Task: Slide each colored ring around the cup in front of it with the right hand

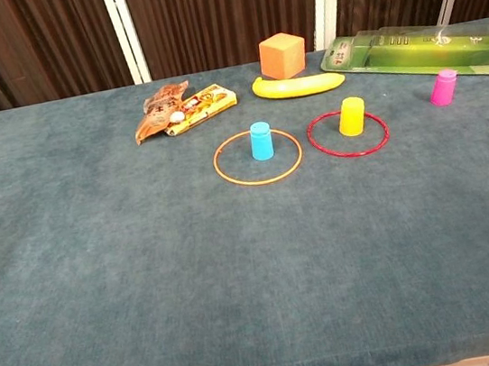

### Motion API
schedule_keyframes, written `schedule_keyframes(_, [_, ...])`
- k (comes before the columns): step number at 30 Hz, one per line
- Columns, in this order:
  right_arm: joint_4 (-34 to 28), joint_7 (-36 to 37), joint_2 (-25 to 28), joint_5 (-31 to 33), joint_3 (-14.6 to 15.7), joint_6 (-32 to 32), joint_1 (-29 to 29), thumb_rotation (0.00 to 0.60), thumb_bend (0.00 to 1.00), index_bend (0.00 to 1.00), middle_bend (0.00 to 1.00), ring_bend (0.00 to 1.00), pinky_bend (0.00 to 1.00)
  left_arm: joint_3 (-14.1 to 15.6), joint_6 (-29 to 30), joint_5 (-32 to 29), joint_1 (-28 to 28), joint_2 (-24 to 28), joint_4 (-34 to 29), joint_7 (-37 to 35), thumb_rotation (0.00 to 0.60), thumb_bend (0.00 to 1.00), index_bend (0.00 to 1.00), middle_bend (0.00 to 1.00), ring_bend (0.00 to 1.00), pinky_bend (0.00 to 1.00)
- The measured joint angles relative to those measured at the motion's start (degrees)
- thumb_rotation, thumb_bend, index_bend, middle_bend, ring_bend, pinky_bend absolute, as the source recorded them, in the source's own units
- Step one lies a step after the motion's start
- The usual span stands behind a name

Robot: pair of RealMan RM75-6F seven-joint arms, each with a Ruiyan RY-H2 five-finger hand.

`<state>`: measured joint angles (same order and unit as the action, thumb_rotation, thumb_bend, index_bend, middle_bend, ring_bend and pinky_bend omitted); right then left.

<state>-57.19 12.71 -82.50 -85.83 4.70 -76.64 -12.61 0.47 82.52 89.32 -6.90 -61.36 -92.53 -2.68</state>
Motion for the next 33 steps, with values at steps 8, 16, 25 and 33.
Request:
schedule_keyframes(8, [10.45,4.78,-3.99,0.93,-0.66,3.76,0.38,0.600,0.55,0.59,0.09,0.00,0.00,-0.16,-0.51,-0.72,-0.10,-0.30,-0.18,1.15,0.600,0.49,0.00,0.00,0.00,0.03])
schedule_keyframes(16, [20.50,9.87,-9.82,1.54,-2.22,7.88,-0.27,0.600,0.50,0.59,0.09,0.00,0.00,-0.31,-0.76,-1.02,-0.25,-0.43,-0.32,1.59,0.600,0.48,0.00,0.00,0.00,0.03])
schedule_keyframes(25, [23.44,13.28,-11.62,0.98,-3.63,7.35,-0.47,0.600,0.48,0.59,0.09,0.00,0.00,-0.29,-0.60,-0.94,-0.18,-0.31,-0.27,1.29,0.600,0.49,0.00,0.00,0.00,0.03])
schedule_keyframes(33, [23.52,13.66,-12.16,0.27,-3.74,7.63,-0.62,0.600,0.47,0.64,0.09,0.00,0.00,-0.22,-0.47,-0.82,-0.10,-0.26,-0.21,1.14,0.600,0.49,0.00,0.00,0.00,0.03])
